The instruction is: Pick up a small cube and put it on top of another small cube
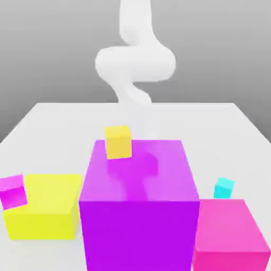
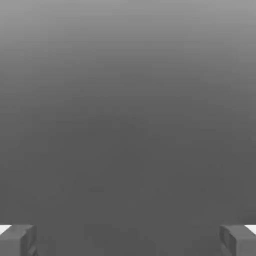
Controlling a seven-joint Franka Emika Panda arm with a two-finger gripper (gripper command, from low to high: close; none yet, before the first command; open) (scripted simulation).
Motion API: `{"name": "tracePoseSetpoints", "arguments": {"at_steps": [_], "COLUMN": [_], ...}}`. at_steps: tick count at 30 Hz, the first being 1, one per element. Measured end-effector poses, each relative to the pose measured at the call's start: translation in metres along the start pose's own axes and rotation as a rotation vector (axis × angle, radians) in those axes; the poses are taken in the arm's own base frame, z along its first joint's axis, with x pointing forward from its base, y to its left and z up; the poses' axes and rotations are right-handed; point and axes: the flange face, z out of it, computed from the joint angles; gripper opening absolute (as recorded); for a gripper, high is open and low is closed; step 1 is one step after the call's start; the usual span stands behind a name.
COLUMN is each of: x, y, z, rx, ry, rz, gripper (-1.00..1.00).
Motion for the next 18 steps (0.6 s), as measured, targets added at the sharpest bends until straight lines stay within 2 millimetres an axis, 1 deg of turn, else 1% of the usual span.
{"name": "tracePoseSetpoints", "arguments": {"at_steps": [4, 6, 9, 12, 14, 18], "x": [-0.054, -0.083, -0.131, -0.182, -0.217, -0.286], "y": [-0.011, -0.012, -0.008, 0.002, 0.013, 0.042], "z": [0.075, 0.107, 0.151, 0.188, 0.210, 0.243], "rx": [-0.066, -0.103, -0.162, -0.228, -0.274, -0.374], "ry": [-0.090, -0.129, -0.182, -0.228, -0.255, -0.297], "rz": [0.081, 0.118, 0.171, 0.221, 0.253, 0.313], "gripper": [0.00, 0.00, 0.00, 0.00, 0.00, 0.00]}}
